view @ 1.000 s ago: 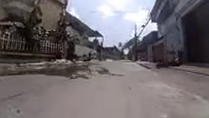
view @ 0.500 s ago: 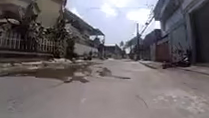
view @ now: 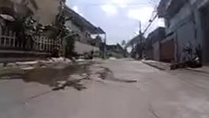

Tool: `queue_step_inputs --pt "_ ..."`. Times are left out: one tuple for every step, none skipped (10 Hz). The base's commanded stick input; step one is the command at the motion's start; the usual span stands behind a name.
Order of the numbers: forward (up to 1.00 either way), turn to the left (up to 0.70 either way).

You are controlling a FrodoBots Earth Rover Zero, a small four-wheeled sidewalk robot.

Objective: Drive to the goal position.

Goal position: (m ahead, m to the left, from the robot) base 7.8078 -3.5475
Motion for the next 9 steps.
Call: queue_step_inputs --pt "1.00 0.00" --pt "1.00 -0.01" --pt "1.00 -0.02" --pt "1.00 -0.04" --pt "1.00 -0.07" --pt "1.00 -0.22" --pt "1.00 -0.39" --pt "1.00 -0.40" --pt "1.00 -0.40"
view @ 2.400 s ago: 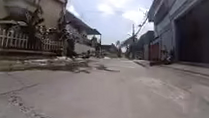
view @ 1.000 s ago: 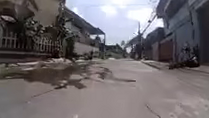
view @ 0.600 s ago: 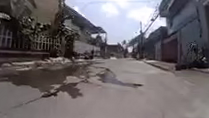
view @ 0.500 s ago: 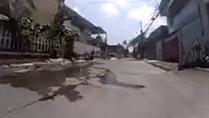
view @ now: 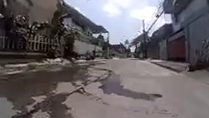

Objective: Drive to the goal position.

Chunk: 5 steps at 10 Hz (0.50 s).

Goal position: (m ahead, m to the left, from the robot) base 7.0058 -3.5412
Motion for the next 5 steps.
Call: queue_step_inputs --pt "1.00 -0.40" --pt "1.00 -0.40" --pt "1.00 -0.40" --pt "1.00 -0.40" --pt "1.00 -0.09"
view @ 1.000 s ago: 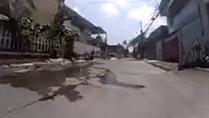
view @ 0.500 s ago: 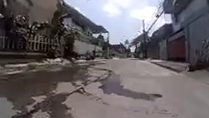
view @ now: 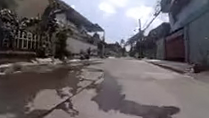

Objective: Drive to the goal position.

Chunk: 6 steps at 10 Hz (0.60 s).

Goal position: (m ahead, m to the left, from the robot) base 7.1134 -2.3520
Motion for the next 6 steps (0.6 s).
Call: queue_step_inputs --pt "1.00 0.00" --pt "1.00 0.00" --pt "1.00 0.00" --pt "1.00 0.00" --pt "1.00 0.00" --pt "1.00 0.00"
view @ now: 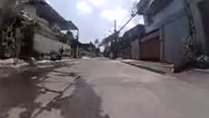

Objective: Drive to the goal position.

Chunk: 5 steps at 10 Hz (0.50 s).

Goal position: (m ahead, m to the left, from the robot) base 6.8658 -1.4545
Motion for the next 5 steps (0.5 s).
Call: queue_step_inputs --pt "1.00 0.00" --pt "1.00 0.00" --pt "1.00 0.00" --pt "1.00 0.00" --pt "1.00 0.00"
